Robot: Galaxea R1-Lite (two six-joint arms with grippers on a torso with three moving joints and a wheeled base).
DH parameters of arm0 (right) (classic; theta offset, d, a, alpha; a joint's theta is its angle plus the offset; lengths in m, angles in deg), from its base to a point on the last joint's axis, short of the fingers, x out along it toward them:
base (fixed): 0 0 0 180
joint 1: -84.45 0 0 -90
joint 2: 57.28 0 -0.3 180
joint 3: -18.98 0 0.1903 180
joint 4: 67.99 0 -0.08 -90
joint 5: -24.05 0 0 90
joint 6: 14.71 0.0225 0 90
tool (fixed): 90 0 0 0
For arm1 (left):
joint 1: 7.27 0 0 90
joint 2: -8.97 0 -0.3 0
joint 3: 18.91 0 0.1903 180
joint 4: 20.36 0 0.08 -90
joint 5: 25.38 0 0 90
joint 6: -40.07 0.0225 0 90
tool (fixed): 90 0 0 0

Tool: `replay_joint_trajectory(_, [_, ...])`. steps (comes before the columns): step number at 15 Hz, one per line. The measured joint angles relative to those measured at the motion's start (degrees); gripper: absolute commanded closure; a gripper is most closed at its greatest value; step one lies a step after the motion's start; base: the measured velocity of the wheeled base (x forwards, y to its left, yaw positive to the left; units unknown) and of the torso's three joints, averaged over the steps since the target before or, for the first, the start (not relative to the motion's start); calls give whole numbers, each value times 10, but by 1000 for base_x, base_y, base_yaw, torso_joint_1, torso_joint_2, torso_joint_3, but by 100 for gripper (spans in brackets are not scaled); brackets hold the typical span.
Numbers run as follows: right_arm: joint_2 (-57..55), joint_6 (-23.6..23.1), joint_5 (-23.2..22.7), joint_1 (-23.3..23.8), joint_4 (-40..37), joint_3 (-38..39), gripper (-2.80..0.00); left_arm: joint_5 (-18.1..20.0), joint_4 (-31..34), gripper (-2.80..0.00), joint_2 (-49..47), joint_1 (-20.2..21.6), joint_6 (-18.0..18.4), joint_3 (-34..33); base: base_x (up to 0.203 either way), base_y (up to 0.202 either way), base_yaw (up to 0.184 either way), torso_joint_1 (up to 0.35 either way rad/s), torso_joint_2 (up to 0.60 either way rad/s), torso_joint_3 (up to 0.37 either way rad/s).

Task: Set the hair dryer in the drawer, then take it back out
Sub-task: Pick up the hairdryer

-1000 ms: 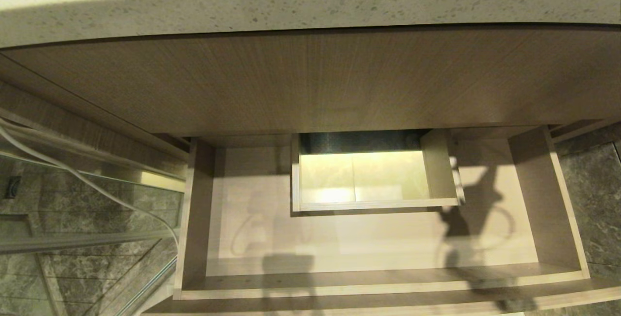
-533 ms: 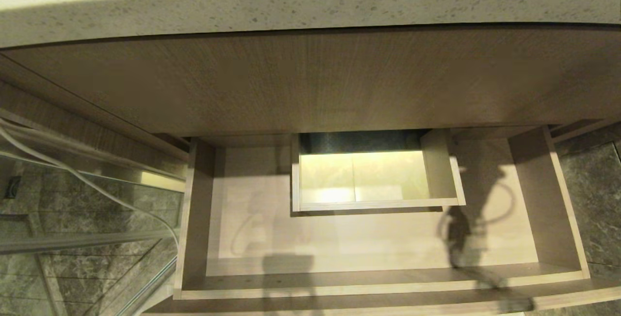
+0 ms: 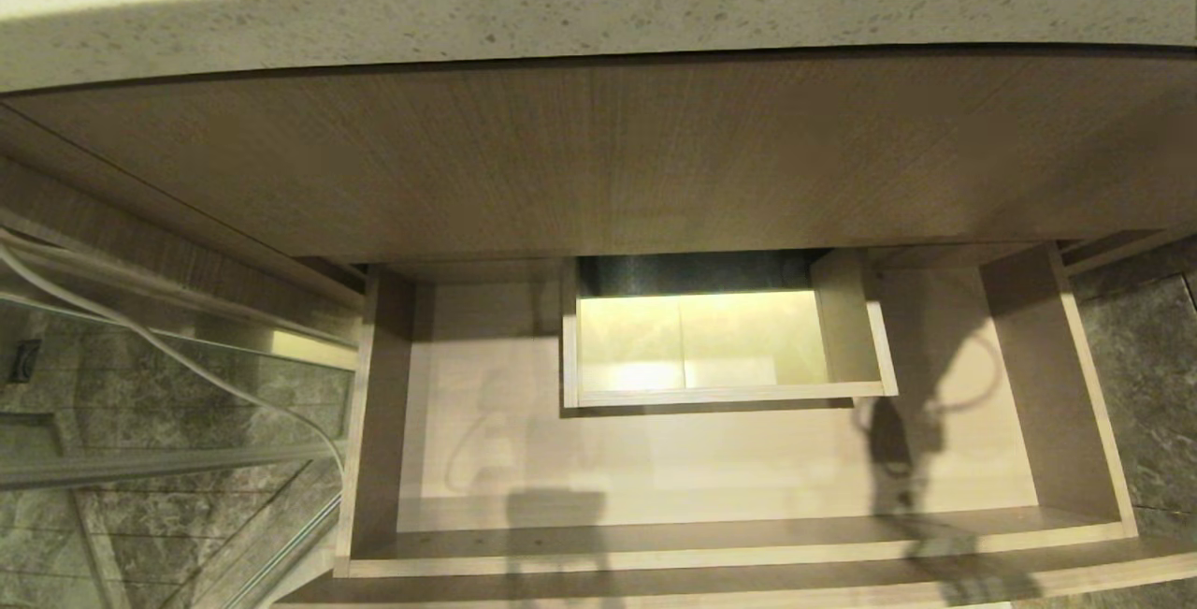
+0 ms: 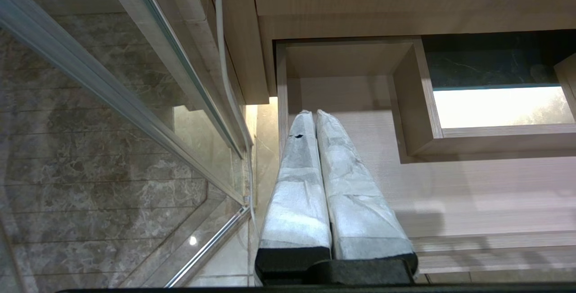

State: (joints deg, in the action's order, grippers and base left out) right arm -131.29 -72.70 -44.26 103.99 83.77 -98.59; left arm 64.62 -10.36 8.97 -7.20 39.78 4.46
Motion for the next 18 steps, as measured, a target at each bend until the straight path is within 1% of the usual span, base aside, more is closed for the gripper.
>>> replay_joint_trajectory(2, [-6, 12, -2, 1, 1, -4, -280, 0, 0, 0, 0, 0, 0, 0, 0, 0, 0, 0, 0, 0])
replay_joint_trajectory(6, [-18, 18, -14, 0, 6, -10, -280, 0, 0, 0, 0, 0, 0, 0, 0, 0, 0, 0, 0, 0])
replay_joint_trajectory(9, [-38, 39, -19, 0, 4, -43, -280, 0, 0, 0, 0, 0, 0, 0, 0, 0, 0, 0, 0, 0])
replay_joint_trajectory(12, [-62, 41, -36, 0, 4, -79, -280, 0, 0, 0, 0, 0, 0, 0, 0, 0, 0, 0, 0, 0])
replay_joint_trajectory(18, [-107, 45, -38, -1, 4, -137, -280, 0, 0, 0, 0, 0, 0, 0, 0, 0, 0, 0, 0, 0])
